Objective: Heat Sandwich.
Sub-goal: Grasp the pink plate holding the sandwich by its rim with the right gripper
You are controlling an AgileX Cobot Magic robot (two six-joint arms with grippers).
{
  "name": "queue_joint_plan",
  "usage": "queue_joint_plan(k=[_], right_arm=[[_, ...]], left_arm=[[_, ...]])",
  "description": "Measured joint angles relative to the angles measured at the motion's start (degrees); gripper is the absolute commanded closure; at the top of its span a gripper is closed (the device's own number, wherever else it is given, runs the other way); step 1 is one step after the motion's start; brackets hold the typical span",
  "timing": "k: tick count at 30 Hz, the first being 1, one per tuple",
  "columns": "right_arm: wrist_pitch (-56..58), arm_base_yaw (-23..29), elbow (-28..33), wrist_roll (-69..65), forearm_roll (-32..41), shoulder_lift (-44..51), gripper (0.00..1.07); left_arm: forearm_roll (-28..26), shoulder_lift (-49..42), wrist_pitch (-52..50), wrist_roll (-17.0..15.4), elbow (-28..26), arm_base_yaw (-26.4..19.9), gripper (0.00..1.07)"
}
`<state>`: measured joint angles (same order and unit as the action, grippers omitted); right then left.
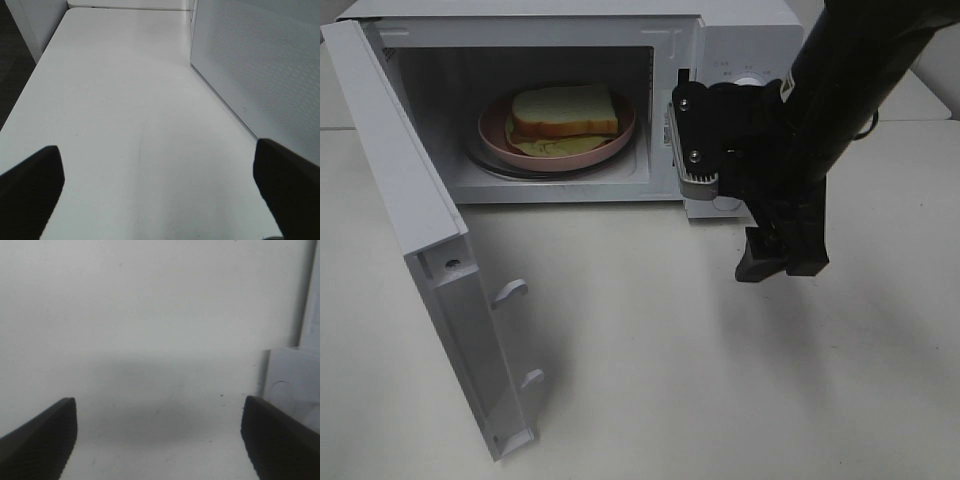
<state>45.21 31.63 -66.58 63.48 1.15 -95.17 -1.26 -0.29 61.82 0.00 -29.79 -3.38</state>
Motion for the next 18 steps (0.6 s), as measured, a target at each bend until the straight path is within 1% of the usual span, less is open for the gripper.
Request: queue_joint_plan(k=[2,7,13,15,18], right_arm=[[-0.34,1.43,-2.29,0.4,-2.81,0.0,0.23],[-1.43,3.04,-4.81,1.49,-5.5,0.0,0.24],[-3.04,4.18,-7.33,3.15,-5.9,-0.52,0.25],[-3.15,4.64,-9.17,3.32,-6.02,-2.06,0.25],[-3.27,5.1,-10.31,3.38,-6.13,-3.5,0.26]], left_arm=[[0.0,0.0,0.0,0.29,0.0,0.0,0.09],[0.0,0.0,0.0,0.0,0.0,0.0,0.09],[0.0,0.0,0.0,0.0,0.0,0.0,0.09],[0.0,0.0,0.0,0.0,0.0,0.0,0.09],[0.0,0.0,0.0,0.0,0.0,0.0,0.09]])
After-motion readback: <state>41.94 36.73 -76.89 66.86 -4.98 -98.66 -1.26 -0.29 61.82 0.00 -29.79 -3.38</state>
